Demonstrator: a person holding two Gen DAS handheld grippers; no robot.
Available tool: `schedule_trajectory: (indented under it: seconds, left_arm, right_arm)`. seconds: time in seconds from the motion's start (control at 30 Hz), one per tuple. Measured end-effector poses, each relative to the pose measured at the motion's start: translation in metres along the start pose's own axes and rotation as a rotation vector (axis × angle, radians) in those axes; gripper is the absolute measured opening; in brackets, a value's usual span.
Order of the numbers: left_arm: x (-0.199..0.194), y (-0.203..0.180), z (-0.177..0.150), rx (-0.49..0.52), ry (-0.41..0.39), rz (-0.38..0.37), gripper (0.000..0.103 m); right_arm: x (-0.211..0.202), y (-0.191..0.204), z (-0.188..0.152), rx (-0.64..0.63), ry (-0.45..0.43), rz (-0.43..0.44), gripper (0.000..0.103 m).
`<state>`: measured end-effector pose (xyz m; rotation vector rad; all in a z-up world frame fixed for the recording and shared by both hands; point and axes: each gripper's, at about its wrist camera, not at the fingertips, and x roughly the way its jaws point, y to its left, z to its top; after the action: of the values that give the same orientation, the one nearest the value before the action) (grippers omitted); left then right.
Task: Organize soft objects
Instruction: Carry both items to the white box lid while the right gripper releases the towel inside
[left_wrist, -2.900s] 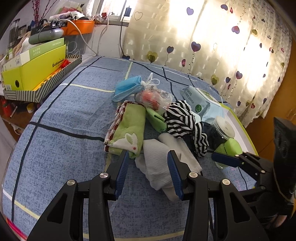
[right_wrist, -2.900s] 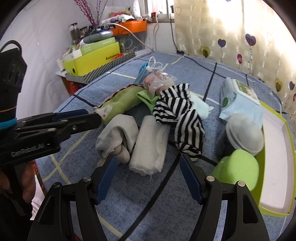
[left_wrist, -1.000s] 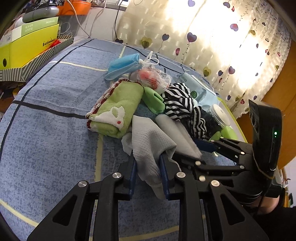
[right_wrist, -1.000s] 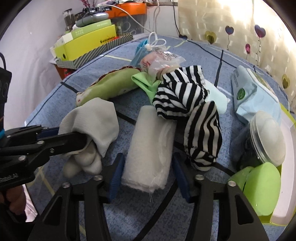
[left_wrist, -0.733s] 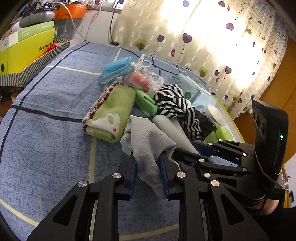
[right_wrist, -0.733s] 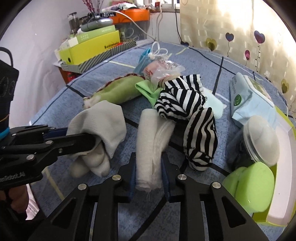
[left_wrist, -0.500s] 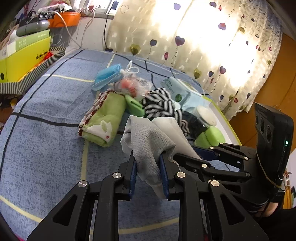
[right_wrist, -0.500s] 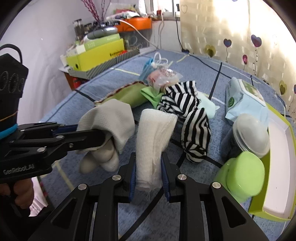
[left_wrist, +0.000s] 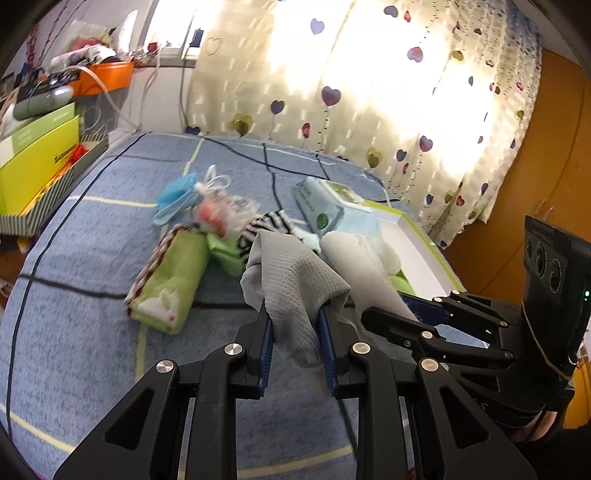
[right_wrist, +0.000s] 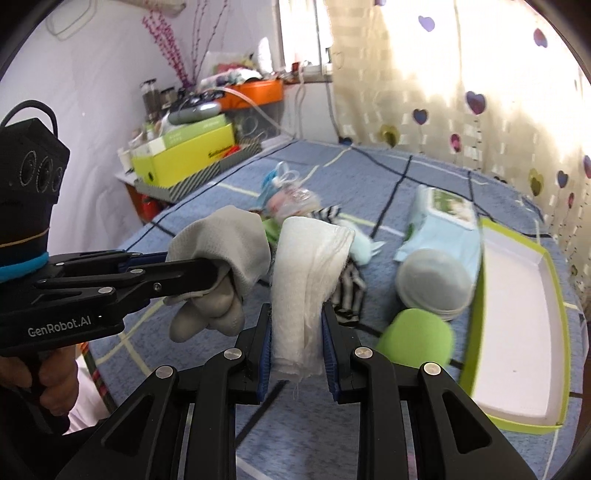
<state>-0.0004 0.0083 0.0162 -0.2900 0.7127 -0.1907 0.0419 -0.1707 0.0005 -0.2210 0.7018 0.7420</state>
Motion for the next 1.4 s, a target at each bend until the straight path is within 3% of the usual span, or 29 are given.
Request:
schedule_trajectory:
  seconds: [0.73,1.07,1.4]
  left_arm:
    - [0.059,-0.102,0.050,0.172,0.020,-0.116,0.024]
    - [0.097,-0.145,0.056,0.227,0.075,-0.153,0.024]
    - [0.138,-0.168,0.060,0.254,0.139,-0.157,0.024]
  right_arm:
    - [-0.056,-0.123,-0.020,0.188,-0.083,-0.201,0.022]
    - [-0.048,-0.179,-0.042,0.262,-0.030,-0.251,0.023]
    - [-0.030,-0.217,-0.049,0.298,0.018,-0.246,0.024]
